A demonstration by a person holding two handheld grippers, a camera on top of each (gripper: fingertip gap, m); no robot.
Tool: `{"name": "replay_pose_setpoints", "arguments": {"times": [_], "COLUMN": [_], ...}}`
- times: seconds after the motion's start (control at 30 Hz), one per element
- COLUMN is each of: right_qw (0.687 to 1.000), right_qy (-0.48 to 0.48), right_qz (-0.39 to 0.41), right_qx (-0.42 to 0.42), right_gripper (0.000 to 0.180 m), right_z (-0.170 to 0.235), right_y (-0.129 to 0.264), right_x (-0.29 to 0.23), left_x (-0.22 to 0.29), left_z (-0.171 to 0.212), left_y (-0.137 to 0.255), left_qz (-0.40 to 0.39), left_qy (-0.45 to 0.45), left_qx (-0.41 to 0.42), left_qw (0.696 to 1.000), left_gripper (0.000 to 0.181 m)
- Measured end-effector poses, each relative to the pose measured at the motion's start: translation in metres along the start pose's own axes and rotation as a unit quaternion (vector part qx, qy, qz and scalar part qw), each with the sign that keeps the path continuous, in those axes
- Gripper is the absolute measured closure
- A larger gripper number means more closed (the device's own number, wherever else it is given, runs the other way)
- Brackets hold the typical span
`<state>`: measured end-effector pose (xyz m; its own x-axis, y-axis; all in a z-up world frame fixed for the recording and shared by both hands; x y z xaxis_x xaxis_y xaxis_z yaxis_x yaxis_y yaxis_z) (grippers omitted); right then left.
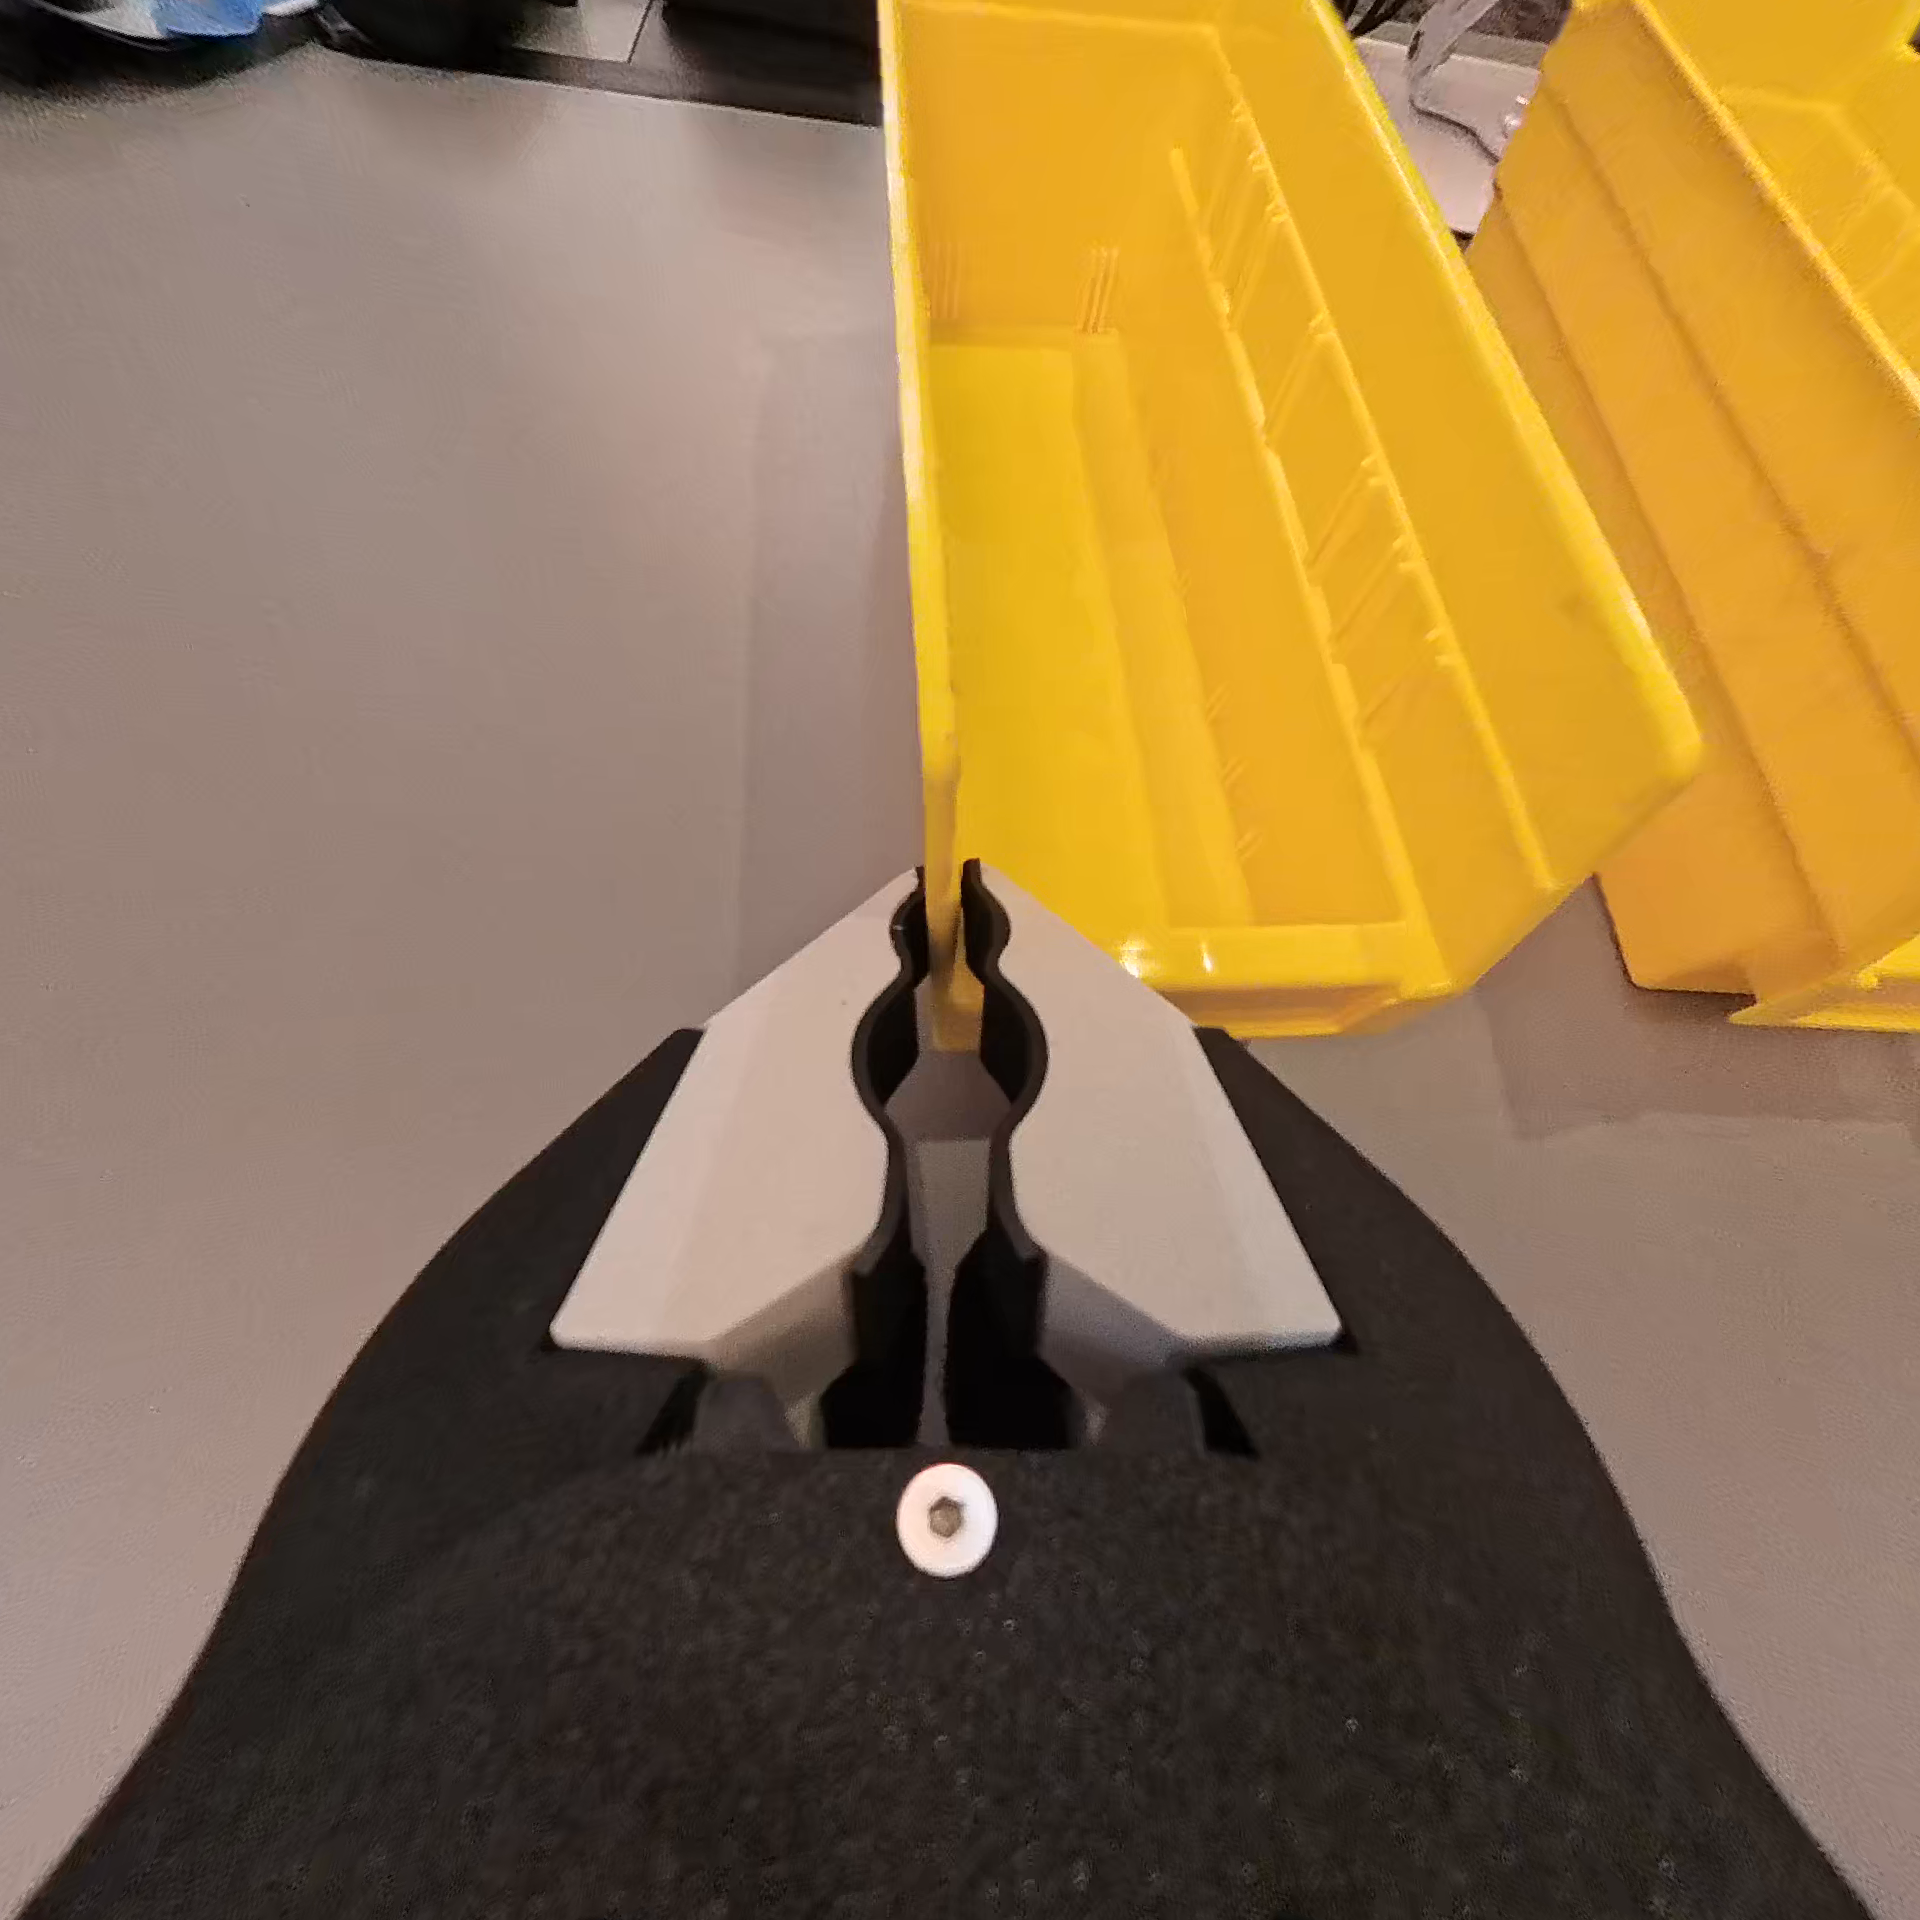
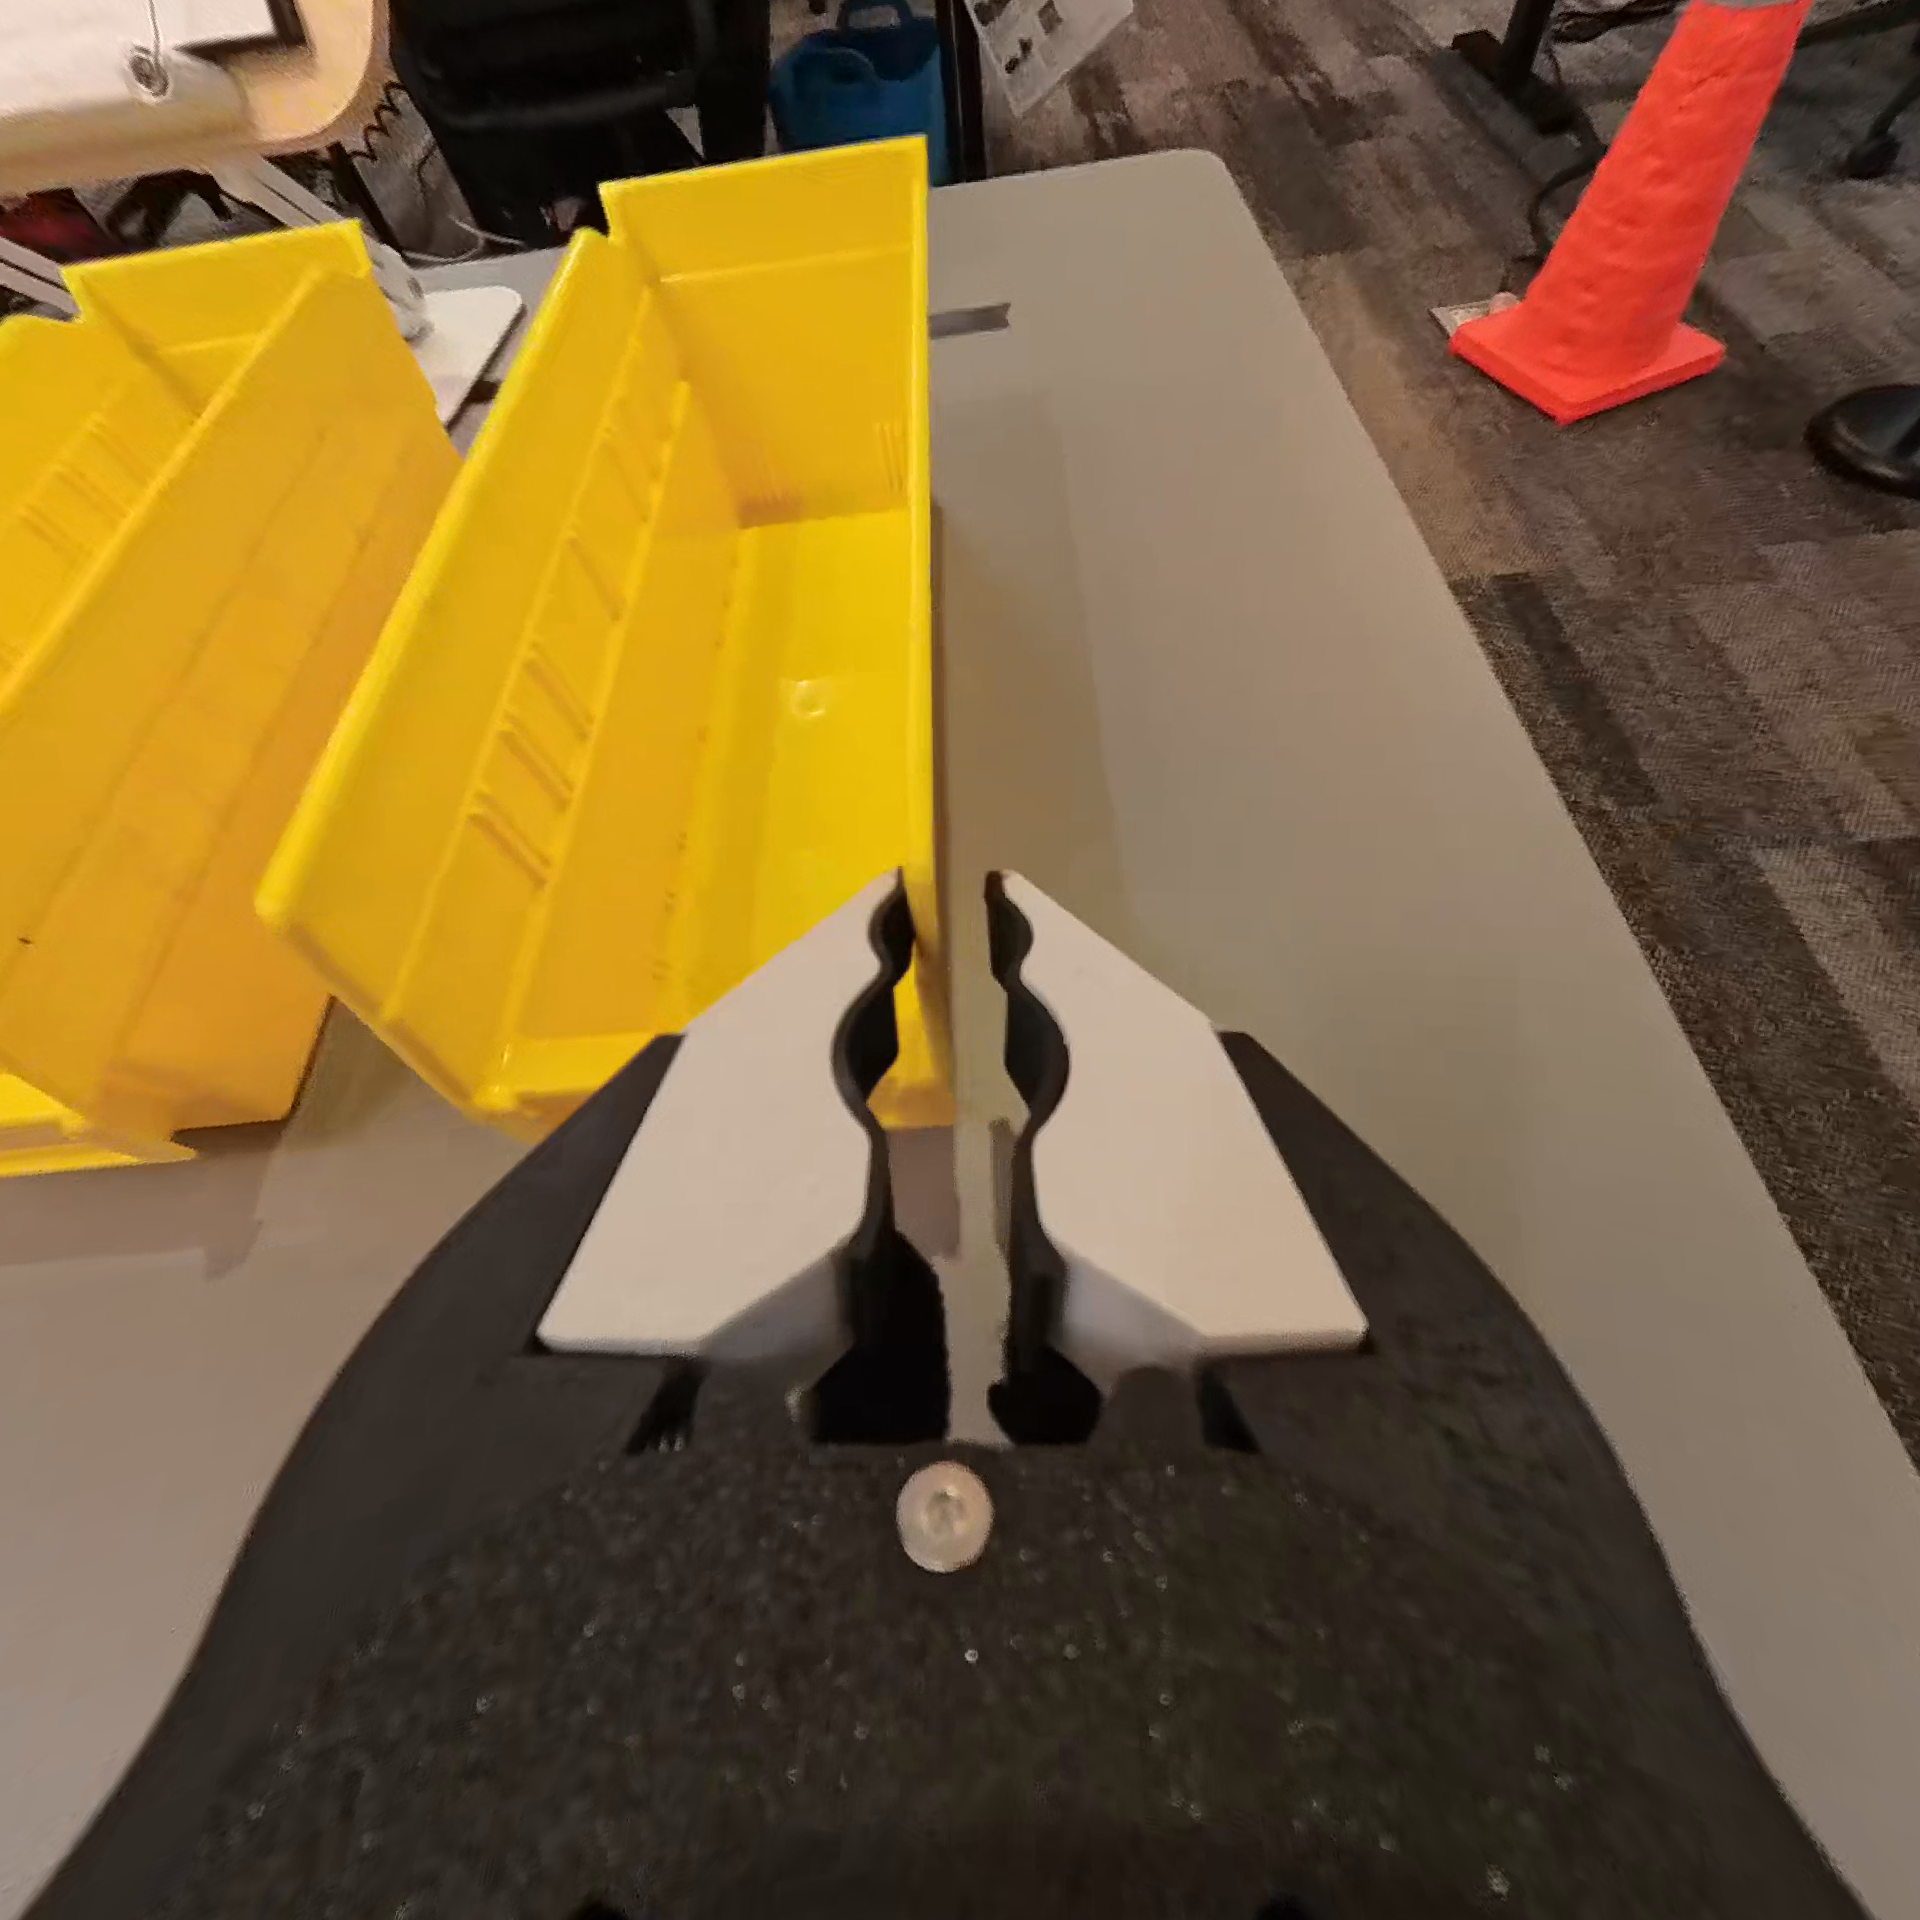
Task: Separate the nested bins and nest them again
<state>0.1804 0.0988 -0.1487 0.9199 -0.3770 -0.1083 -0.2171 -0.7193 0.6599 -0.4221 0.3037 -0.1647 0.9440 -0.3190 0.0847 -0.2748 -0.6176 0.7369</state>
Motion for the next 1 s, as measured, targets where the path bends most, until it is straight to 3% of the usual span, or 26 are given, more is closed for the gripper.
{"name": "replay_pose_setpoints", "arguments": {"times": [0.1,0.2,0.3,0.37,0.5,0.6,0.7,0.87,1.0], "right_qw": [1.000,1.000,1.000,1.000,0.992,0.992,0.987,0.985,0.983], "right_qy": [0.010,0.019,0.005,-0.016,-0.055,-0.038,-0.013,0.065,0.075], "right_qz": [0.013,0.016,0.006,-0.009,-0.102,-0.119,-0.161,-0.158,-0.168], "right_qx": [-0.005,-0.003,-0.003,-0.002,0.040,0.023,0.013,-0.010,-0.017], "right_gripper": [0.172,0.160,0.145,0.140,0.133,0.131,0.128,0.127,0.127], "right_z": [0.004,0.003,0.005,0.010,0.031,0.063,0.063,0.077,0.086], "right_y": [-0.002,0.003,0.023,0.047,0.093,0.101,0.105,0.109,0.120], "right_x": [0.007,0.009,0.004,-0.006,-0.053,-0.077,-0.100,-0.124,-0.140], "left_x": [-0.005,-0.009,-0.019,-0.021,-0.011,-0.004,0.000,0.018,0.024], "left_z": [-0.002,-0.003,-0.001,0.001,0.029,0.058,0.078,0.076,0.067], "left_y": [-0.001,-0.001,0.008,0.027,0.066,0.082,0.092,0.108,0.120], "left_qz": [0.010,0.014,-0.010,-0.006,0.005,-0.024,-0.048,-0.021,-0.042], "left_qy": [0.008,0.011,0.010,0.016,0.023,0.016,0.012,-0.005,-0.052], "left_qx": [-0.005,-0.009,-0.024,-0.019,-0.005,-0.013,-0.024,-0.015,0.021], "left_qw": [1.000,1.000,1.000,1.000,1.000,0.999,0.998,1.000,0.998], "left_gripper": [0.179,0.176,0.143,0.135,0.135,0.134,0.134,0.134,0.134]}}
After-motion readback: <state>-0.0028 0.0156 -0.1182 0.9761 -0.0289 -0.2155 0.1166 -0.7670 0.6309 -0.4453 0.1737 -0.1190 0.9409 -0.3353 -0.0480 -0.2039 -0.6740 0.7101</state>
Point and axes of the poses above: each gripper's, where its closed fingertips meet, y back along the fingers, z out of its underside, x = y × z across the jaws, the point moved 4 cm from there along y, back along the fingers, and after that the axes turned 14 degrees about -x, right-handed, at the moved point
